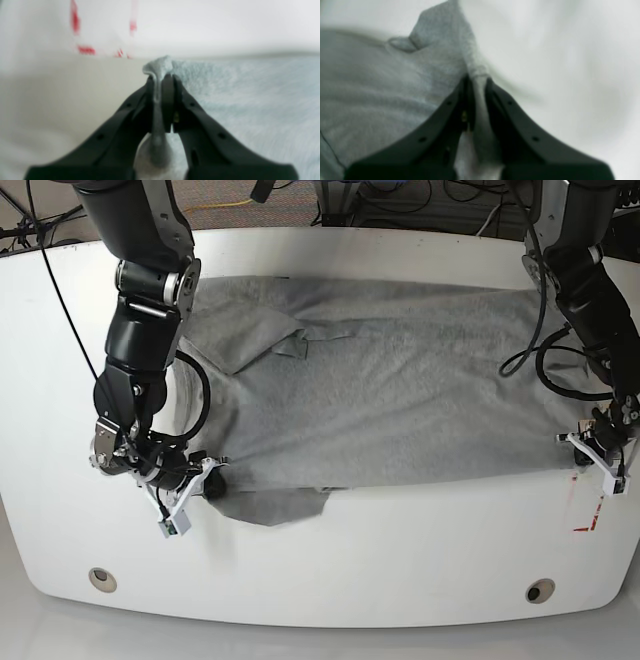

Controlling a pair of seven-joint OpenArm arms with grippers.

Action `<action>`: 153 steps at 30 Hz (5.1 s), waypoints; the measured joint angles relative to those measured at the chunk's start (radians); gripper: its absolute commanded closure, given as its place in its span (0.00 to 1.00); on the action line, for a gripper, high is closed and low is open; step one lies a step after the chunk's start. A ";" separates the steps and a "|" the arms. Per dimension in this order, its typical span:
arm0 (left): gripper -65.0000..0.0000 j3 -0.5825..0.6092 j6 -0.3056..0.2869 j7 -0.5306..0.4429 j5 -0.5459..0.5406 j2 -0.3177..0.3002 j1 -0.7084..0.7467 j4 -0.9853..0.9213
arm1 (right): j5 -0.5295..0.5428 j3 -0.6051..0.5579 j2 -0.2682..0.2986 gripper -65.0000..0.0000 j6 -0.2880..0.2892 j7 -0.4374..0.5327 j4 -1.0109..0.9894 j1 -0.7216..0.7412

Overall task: Fold the T-shirt properly
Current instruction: 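Lift the hem with both grippers and fold it over toward the collar, then regrasp the hanging sleeve with the right gripper and tuck it onto the fold, then pinch the folded strip's ends with both grippers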

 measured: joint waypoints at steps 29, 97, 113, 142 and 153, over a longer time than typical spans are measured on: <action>1.00 0.003 -0.083 0.104 -0.021 0.071 0.420 0.557 | 0.235 0.122 0.034 1.00 0.002 -0.365 0.807 -0.570; 0.40 0.124 -0.075 0.103 0.003 0.106 0.678 0.710 | 0.080 -0.191 -0.064 1.00 -0.005 -0.106 0.254 -0.319; 0.40 0.127 -0.076 0.103 0.004 0.106 0.677 0.707 | 0.328 -0.069 -0.017 1.00 -0.001 -0.293 0.685 -0.512; 0.39 0.119 -0.070 0.111 -0.115 0.109 0.597 0.747 | 0.500 0.268 0.079 0.33 -0.001 -0.336 0.942 -0.834; 0.39 -0.147 -0.071 0.423 -0.501 0.113 0.533 0.803 | 0.735 0.262 -0.051 0.33 -0.001 -0.453 0.754 -0.728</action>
